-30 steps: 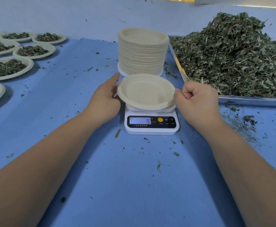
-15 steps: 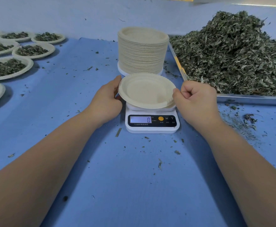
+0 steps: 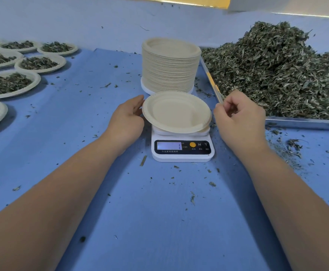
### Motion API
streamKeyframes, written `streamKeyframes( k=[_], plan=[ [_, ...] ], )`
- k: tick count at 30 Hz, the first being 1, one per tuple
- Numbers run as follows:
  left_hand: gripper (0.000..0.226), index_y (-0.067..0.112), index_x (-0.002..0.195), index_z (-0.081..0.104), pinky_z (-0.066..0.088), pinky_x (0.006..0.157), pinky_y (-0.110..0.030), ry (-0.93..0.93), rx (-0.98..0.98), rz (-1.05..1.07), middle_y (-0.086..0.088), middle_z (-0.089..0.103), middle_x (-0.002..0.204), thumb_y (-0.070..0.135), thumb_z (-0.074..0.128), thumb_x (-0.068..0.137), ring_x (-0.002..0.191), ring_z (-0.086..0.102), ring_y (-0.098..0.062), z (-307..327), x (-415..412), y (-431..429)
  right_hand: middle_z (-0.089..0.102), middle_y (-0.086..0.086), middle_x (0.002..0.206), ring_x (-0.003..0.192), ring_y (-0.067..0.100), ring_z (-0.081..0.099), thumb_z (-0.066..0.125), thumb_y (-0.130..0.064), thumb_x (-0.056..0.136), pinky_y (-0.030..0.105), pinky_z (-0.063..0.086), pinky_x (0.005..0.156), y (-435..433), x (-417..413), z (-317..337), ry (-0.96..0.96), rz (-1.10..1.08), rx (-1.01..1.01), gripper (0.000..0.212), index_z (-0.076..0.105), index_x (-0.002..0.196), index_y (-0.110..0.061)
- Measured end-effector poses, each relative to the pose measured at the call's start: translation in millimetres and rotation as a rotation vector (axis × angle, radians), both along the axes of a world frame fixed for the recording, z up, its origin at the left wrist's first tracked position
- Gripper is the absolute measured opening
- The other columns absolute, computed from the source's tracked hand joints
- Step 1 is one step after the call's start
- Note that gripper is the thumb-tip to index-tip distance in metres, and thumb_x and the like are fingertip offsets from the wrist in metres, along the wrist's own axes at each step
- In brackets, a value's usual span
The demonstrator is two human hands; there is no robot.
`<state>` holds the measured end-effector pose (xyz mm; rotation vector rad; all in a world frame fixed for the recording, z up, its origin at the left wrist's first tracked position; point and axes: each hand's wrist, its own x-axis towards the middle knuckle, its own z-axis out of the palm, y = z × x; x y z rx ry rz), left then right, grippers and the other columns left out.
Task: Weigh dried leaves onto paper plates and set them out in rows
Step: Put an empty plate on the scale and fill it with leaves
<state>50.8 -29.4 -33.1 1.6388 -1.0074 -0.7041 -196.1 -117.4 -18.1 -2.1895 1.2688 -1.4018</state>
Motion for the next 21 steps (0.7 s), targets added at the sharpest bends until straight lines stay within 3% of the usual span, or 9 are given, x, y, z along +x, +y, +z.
streamKeyframes(
  k=[6,8,11,13,15,19,21],
  plan=[
    [0.056,0.017,0.15,0.05,0.049,0.111,-0.034,0.14,-0.061,0.059,0.006,0.06,0.144,-0.005,0.052,0.098,0.125,0.062,-0.009,-0.9,3.1,-2.6,0.059,-0.001,0.091,0.094,0.033,0.053,0.052,-0.031,0.094,0.039,0.039,0.072,-32.3,-4.3,10.5,0.267,-0.171,-0.019,0.014,0.055,0.098,-0.018],
    [0.056,0.017,0.149,0.051,0.049,0.111,-0.037,0.122,-0.054,0.05,0.005,0.06,0.145,-0.004,0.053,0.098,0.127,0.062,-0.011,-2.6,2.7,-2.7,0.061,0.006,0.108,0.109,0.037,0.051,0.047,-0.039,0.097,0.046,0.039,0.083,-48.2,-2.4,16.1,0.46,-0.276,0.052,0.029,0.057,0.115,-0.018],
    [0.054,0.017,0.149,0.051,0.048,0.112,-0.039,0.119,-0.05,0.053,0.005,0.061,0.144,-0.002,0.053,0.099,0.129,0.061,-0.015,-3.3,3.5,-3.8,0.045,0.016,0.147,0.133,0.043,0.041,0.033,-0.064,0.098,0.06,0.036,0.106,-71.5,1.1,23.1,0.695,-0.317,0.401,0.062,0.039,0.148,-0.026],
    [0.052,0.017,0.148,0.052,0.048,0.113,-0.04,0.114,-0.056,0.056,0.005,0.061,0.144,0.0,0.054,0.099,0.129,0.06,-0.015,-3.8,4.1,-4.6,0.04,0.018,0.154,0.129,0.043,0.047,0.025,-0.074,0.096,0.056,0.041,0.104,-82.4,3.0,26.0,0.708,-0.273,0.58,0.077,0.022,0.158,-0.029],
    [0.052,0.018,0.147,0.053,0.047,0.113,-0.041,0.102,-0.053,0.058,0.005,0.061,0.144,-0.001,0.053,0.099,0.13,0.06,-0.015,-4.8,4.7,-5.9,0.044,0.018,0.152,0.111,0.037,0.056,0.022,-0.075,0.096,0.046,0.046,0.092,-85.3,6.9,28.6,0.709,-0.223,0.643,0.081,0.015,0.161,-0.026],
    [0.054,0.019,0.147,0.054,0.047,0.114,-0.042,0.106,-0.044,0.053,0.006,0.062,0.142,-0.003,0.05,0.097,0.13,0.06,-0.015,-6.9,5.2,-7.4,0.051,0.014,0.146,0.124,0.037,0.052,0.017,-0.073,0.098,0.048,0.044,0.098,-86.6,5.7,26.3,0.85,-0.196,0.551,0.081,0.036,0.154,-0.018],
    [0.055,0.019,0.146,0.054,0.047,0.114,-0.042,0.107,-0.045,0.047,0.005,0.063,0.141,-0.003,0.049,0.097,0.13,0.06,-0.016,-7.1,5.4,-7.9,0.062,0.013,0.123,0.103,0.033,0.058,0.02,-0.07,0.099,0.043,0.047,0.081,-86.9,1.1,20.4,0.819,-0.218,0.455,0.073,0.055,0.133,-0.015]
  ],
)
